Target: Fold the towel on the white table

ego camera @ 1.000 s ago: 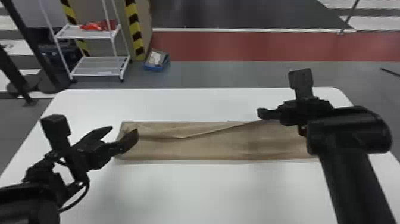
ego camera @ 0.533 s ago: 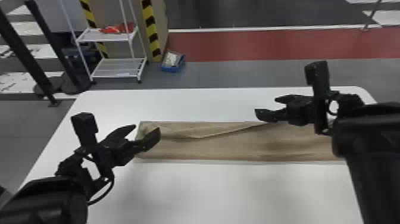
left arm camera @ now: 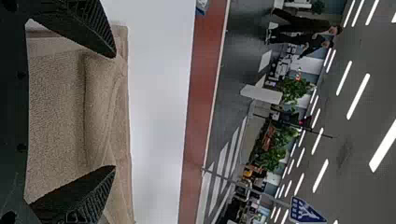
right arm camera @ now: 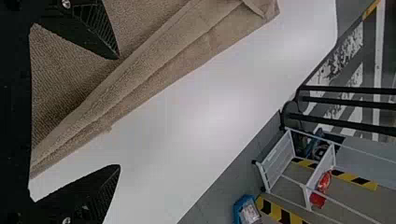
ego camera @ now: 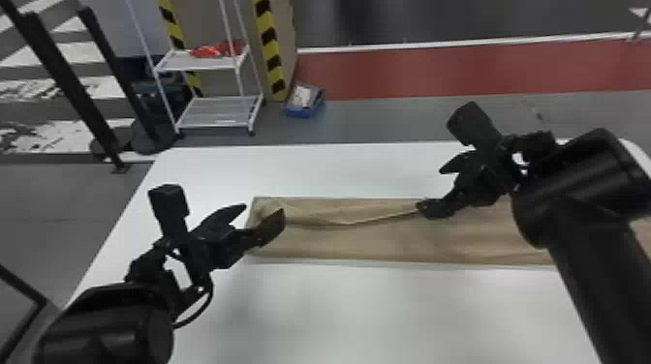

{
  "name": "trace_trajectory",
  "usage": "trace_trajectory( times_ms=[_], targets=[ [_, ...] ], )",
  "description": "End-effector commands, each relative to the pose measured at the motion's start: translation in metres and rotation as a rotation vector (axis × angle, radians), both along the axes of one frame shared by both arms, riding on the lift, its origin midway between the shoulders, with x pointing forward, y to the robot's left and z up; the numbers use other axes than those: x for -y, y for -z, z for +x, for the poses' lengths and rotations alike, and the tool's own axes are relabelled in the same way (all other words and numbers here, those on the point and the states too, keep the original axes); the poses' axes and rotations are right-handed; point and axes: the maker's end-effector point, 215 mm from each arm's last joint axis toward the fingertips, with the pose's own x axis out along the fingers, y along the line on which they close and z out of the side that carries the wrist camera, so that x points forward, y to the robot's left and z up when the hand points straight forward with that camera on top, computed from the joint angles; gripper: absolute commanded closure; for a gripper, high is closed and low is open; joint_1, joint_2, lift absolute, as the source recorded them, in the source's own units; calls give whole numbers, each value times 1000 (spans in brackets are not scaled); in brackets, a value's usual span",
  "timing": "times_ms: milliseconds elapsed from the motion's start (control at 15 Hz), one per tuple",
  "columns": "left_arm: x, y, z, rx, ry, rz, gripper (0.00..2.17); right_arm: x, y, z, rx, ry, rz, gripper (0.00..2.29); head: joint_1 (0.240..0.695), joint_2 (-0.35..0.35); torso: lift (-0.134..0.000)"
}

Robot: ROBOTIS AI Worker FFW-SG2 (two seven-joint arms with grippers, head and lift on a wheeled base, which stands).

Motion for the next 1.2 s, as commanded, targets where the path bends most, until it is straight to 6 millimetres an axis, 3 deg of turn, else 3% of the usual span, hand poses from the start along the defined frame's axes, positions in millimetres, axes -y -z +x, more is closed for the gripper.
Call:
trace_trajectory(
  times_ms=[0, 400, 533, 800, 1133],
  targets=[
    [6, 0, 3, -1, 11, -3, 16, 5, 9, 2, -10, -6, -46, 46, 695, 145, -126],
    [20, 2, 10, -4, 38, -1, 16, 11, 34, -5, -51, -24, -129, 124, 695, 119, -126],
    [24, 1, 13, -3, 49, 2, 16, 20, 36, 4, -19, 12, -169, 140, 695, 115, -126],
    [31, 0, 15, 3, 62, 1, 16, 51, 35, 32, 85, 154, -233, 151, 695, 84, -126],
    [35, 1, 20, 9, 76, 9, 16, 104, 30, 57, 191, 377, -294, 154, 695, 28, -126]
  ],
)
